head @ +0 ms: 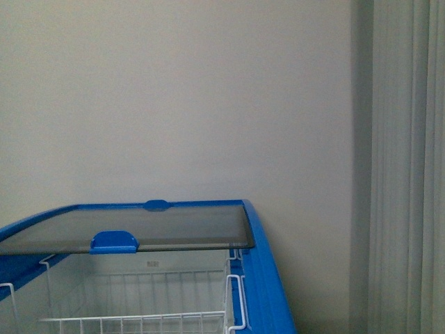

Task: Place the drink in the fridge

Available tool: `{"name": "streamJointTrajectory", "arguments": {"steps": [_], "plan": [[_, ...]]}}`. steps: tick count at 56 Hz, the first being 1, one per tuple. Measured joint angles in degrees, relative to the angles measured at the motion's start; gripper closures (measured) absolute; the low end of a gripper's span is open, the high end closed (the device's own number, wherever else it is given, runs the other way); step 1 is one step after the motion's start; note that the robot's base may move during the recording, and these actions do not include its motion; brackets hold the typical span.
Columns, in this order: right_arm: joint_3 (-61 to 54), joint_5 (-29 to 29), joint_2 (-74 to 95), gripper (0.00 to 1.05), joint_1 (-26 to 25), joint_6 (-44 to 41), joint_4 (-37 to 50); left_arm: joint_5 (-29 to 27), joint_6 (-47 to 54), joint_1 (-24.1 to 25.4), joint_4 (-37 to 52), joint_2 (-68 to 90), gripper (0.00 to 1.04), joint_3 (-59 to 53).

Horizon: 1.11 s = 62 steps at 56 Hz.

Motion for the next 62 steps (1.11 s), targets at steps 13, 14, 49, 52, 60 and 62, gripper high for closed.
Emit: {"name": "streamJointTrajectory", "arguments": {"steps": [13,14,49,52,60,62], "plan": [[-0.2,0.0,-0.8,0.93,0.0,0.0,0.0,0.0,0.0,0.0,0.0,0.0,0.08,0.0],[-0.2,0.0,-0.8,0.89,0.0,0.0,0.0,0.0,0.0,0.0,0.0,0.0,0.08,0.0],[-0.2,0.0,-0.8,0.08,0.0,0.0,0.0,0.0,0.0,0.0,0.0,0.0,0.08,0.0],[-0.2,0.0,-0.8,0.08,0.0,0.0,0.0,0.0,0.0,0.0,0.0,0.0,0.08,0.0],[-0.2,0.0,-0.8,0.08,0.0,0.0,0.0,0.0,0.0,0.0,0.0,0.0,0.08,0.0],[-0.2,0.0,-0.8,0.08,0.0,0.0,0.0,0.0,0.0,0.0,0.0,0.0,0.08,0.0]]}}
